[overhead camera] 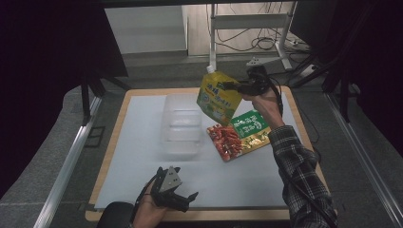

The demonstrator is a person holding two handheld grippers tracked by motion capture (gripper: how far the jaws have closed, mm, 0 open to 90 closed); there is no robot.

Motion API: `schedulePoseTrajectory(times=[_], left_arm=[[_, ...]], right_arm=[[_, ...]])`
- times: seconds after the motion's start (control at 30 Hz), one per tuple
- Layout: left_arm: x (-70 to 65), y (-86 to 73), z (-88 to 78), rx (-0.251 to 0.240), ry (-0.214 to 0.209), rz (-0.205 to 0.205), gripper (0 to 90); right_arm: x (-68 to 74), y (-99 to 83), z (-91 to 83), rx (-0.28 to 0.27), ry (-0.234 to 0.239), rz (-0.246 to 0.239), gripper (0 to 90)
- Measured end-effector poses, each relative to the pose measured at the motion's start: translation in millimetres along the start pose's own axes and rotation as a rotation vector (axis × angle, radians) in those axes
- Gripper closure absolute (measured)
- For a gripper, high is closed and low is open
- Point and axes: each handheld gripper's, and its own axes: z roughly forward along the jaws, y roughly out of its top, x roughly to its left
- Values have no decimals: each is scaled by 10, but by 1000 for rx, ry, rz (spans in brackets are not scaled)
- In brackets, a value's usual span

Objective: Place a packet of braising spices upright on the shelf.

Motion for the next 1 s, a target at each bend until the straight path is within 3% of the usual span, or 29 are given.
schedulePoseTrajectory(times=[0.4, 0.6, 1.0], left_arm=[[9, 1, -11, -3, 4, 0, 0], [63, -4, -58, -35, 26, -43, 0], [69, -4, -61, -36, 22, -46, 0]], right_arm=[[-73, 112, 235, -9, 19, -8, 871], [-112, 201, 396, -15, 28, -24, 871], [-118, 315, 667, -13, 38, -45, 871]])
